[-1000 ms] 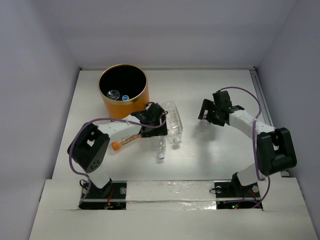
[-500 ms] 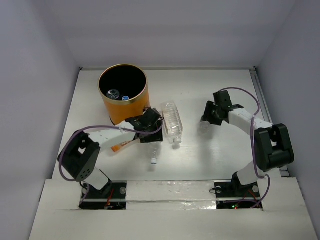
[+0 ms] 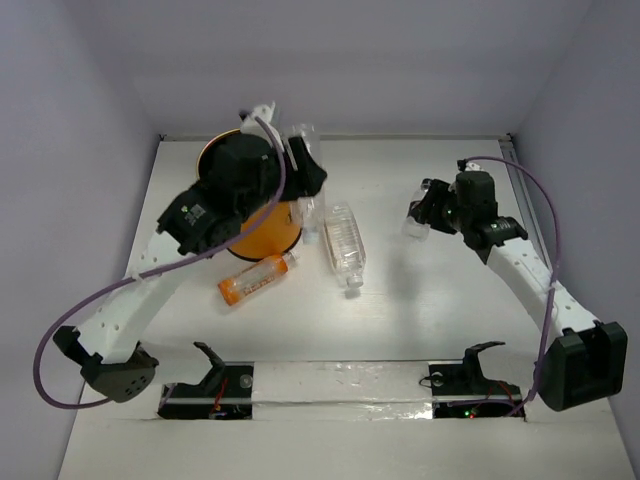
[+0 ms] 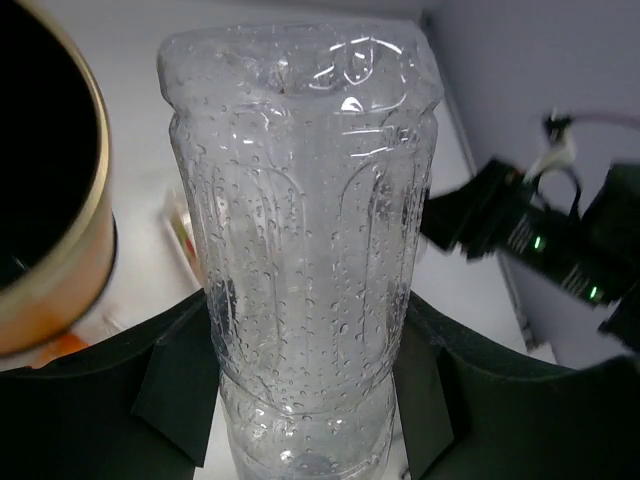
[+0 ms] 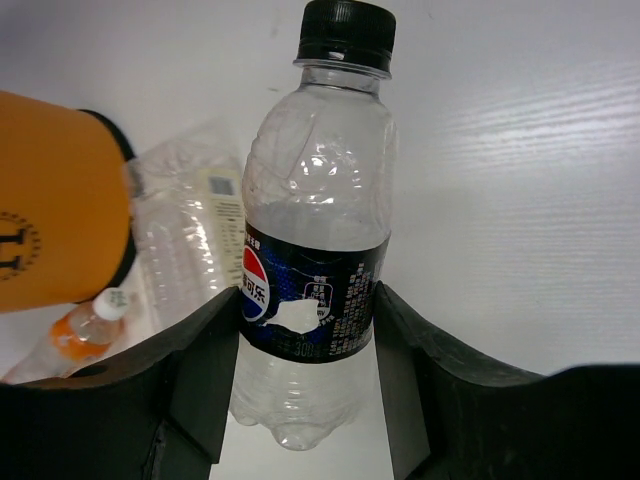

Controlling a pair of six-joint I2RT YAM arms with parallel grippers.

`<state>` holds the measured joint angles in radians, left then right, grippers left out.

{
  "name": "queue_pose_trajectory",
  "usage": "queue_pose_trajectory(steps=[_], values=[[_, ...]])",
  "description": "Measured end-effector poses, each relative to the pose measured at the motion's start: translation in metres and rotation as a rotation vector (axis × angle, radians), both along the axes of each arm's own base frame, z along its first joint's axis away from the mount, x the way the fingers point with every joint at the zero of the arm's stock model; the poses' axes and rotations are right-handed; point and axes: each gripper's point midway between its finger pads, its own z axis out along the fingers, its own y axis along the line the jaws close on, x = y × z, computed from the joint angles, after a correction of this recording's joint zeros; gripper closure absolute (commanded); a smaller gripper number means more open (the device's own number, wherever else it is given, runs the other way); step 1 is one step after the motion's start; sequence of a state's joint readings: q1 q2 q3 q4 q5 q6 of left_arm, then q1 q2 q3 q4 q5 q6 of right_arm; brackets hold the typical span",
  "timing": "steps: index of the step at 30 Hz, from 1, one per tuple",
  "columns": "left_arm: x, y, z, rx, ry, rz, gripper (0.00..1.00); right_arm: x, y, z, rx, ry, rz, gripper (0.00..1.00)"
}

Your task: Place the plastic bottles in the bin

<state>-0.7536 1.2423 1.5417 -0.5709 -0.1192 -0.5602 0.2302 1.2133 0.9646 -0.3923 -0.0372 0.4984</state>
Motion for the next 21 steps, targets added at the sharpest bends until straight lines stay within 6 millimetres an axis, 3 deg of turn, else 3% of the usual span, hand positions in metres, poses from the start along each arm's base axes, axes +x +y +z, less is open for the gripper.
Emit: queue_pose_trajectory(steps=[3, 6, 10, 16, 17, 19, 21], values=[[0.037, 0.022, 0.065, -0.016, -0.154, 0.1, 0.49, 0.0, 0.005, 0.026, 0.034, -0.06, 0.021, 0.53], [0.083, 0.064, 0.085, 0.028, -0.229, 0.256, 0.49, -0.005, 0.01, 0.042, 0.059, -0.1, 0.045, 0.53], [0.138, 0.126, 0.068, 0.158, -0.244, 0.48, 0.49, -0.016, 0.02, 0.06, 0.09, -0.145, 0.075, 0.53], [0.169, 0.164, 0.032, 0.326, -0.279, 0.634, 0.45, -0.039, 0.051, 0.084, 0.143, -0.2, 0.174, 0.53], [0.173, 0.17, 0.027, 0.349, -0.288, 0.657, 0.4, -0.043, 0.057, 0.085, 0.149, -0.201, 0.191, 0.53], [0.178, 0.178, 0.011, 0.392, -0.292, 0.686, 0.17, -0.046, 0.068, 0.087, 0.162, -0.197, 0.22, 0.53], [0.181, 0.185, -0.007, 0.426, -0.28, 0.708, 0.11, -0.046, 0.083, 0.094, 0.174, -0.195, 0.251, 0.53]])
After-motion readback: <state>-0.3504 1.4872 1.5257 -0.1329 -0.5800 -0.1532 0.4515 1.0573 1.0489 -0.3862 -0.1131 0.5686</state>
